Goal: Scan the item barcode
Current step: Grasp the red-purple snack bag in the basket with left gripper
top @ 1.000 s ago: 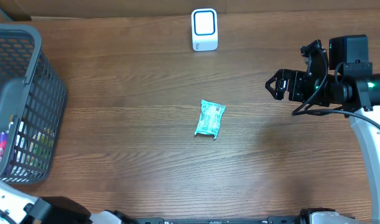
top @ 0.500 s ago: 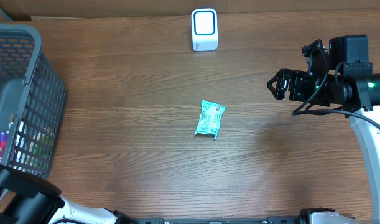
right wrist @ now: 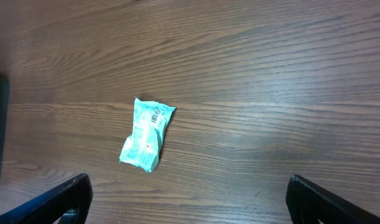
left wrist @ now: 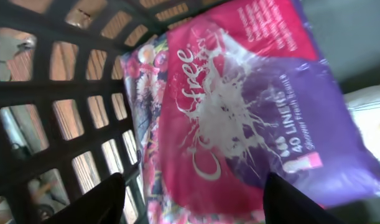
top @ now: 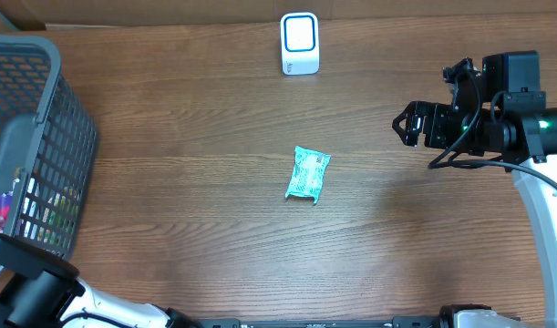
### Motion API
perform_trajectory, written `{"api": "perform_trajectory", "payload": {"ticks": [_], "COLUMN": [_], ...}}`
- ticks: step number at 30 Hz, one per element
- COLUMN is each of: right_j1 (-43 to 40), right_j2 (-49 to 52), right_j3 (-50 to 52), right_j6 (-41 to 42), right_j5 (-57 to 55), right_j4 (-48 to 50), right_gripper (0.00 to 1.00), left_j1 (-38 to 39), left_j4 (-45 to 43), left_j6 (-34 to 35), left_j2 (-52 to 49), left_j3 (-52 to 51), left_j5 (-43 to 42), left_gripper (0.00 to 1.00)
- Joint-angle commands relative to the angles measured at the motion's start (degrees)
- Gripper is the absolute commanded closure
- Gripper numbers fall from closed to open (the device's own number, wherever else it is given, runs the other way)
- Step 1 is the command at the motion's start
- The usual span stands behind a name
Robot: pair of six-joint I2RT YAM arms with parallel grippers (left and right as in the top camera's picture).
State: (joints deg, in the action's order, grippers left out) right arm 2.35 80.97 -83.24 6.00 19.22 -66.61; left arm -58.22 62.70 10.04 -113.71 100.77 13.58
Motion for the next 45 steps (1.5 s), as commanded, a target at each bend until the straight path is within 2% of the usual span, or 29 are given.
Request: {"api": "perform_trajectory", "payload": {"ticks": [1, 12, 20, 29, 33, 35, 45], "right_j1": [0.22, 0.22, 0.22, 0.22, 0.22, 0.22, 0.22], "right_j2": [-0.15, -0.15, -0.15, -0.13, -0.15, -0.13, -0.13], "right_j3": [-1.46, -1.46, -1.46, -1.46, -1.46, -1.46, -1.46], "right_j6": [0.04, 0.04, 0.04, 0.04, 0.07, 0.24, 0.24], "right_j5": [-0.28, -0.31, -0.31, -0.28, -0.26, -0.26, -0.28], "right_j4": [0.26, 0.5, 0.37, 0.26, 0.24, 0.07, -0.11], "right_gripper": [0.0, 0.0, 0.0, 0.0, 0.0, 0.0, 0.0], "left_j1": [1.05, 5.55, 6.8, 7.98, 8.57, 8.76, 8.74], "left_j4": [-0.83, -4.9, -4.15, -4.59, -5.09, -4.85, -6.23], "left_j6": [-1.33, -11.58, -11.98, -15.13, -19.43, -20.5, -21.86], "left_j2": [-2.27, -3.08, -2.73, -2.62, -2.64, -2.78, -3.21], "left_j3": [-1.44, -1.31, 1.14, 5.31, 5.79, 5.73, 1.05], "left_j5": [1.33, -6.14, -6.91, -17.42, -22.03, -22.01, -17.62], "left_gripper": [0.37, 0.28, 0.28, 0.29, 0.27, 0.25, 0.24]}}
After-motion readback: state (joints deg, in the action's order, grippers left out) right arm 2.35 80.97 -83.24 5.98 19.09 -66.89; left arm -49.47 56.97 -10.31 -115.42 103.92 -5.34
